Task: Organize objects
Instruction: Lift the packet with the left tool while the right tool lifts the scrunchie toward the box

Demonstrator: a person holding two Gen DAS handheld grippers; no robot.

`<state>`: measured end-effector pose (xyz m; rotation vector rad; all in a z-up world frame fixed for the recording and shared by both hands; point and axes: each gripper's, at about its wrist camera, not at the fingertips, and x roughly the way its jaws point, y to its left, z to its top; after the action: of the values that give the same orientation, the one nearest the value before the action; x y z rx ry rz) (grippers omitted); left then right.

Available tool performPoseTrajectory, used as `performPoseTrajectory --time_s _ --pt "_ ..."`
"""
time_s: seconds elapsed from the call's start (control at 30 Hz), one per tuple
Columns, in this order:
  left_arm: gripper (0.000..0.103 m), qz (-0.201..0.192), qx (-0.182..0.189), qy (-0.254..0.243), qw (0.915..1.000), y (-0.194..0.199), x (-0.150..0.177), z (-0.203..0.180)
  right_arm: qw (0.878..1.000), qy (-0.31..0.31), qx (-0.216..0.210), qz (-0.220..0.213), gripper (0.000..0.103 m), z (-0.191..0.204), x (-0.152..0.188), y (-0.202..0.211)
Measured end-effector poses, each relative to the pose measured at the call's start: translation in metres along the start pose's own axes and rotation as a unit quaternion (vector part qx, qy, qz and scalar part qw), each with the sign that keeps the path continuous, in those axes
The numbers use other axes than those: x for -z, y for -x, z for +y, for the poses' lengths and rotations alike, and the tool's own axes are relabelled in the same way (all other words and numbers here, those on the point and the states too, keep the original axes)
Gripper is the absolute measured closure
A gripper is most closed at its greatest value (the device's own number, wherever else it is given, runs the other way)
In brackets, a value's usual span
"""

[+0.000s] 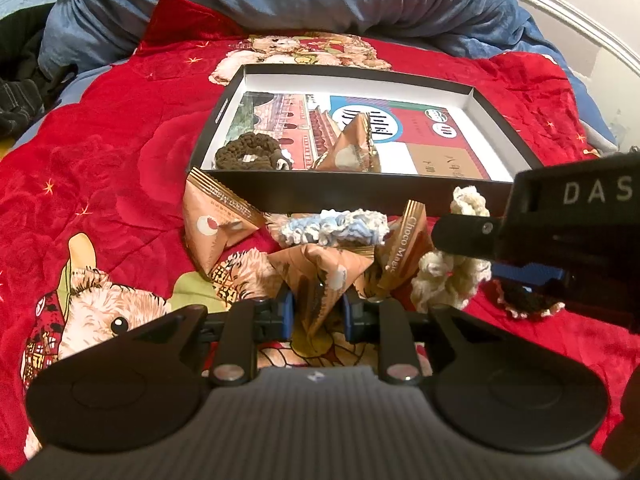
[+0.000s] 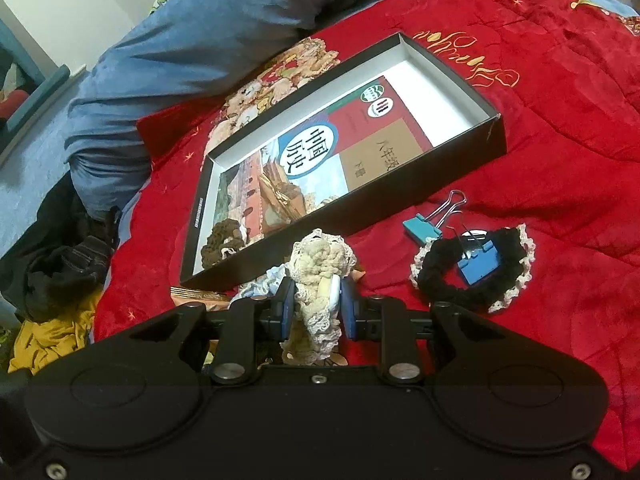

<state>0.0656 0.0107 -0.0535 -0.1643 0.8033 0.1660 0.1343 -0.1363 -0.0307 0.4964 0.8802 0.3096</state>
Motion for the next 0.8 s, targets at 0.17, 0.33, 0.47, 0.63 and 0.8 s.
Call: performPoseTrajectory --time_s 0.17,0.33,0.47,0.63,0.8 --pt "0.077 -0.006 0.004 -0.003 1.0000 0.008 0.001 -0.002 1.000 0.002 -0.008 -0.012 0.079 0.001 -0.001 0.008" --pt "0.077 -0.017 0.014 -0.006 0.9997 0.017 -0.001 -0.004 1.000 -0.006 -0.020 -0.022 0.079 0.000 -0.004 0.012" --pt "0.077 -0.013 0.020 -0.004 0.9997 0.019 -0.001 -0.006 0.999 -0.008 -0.024 -0.028 0.079 -0.001 -0.005 0.013" --pt "0.077 -0.022 0.021 -0.011 0.9995 0.023 0.000 -0.009 0.999 -0.013 -0.037 -0.038 0.079 -0.002 -0.007 0.017" --pt "0.077 -0.040 0.023 -0.017 0.9988 0.032 -0.003 -0.012 0.997 -0.016 -0.052 -0.053 0.079 -0.003 -0.010 0.024"
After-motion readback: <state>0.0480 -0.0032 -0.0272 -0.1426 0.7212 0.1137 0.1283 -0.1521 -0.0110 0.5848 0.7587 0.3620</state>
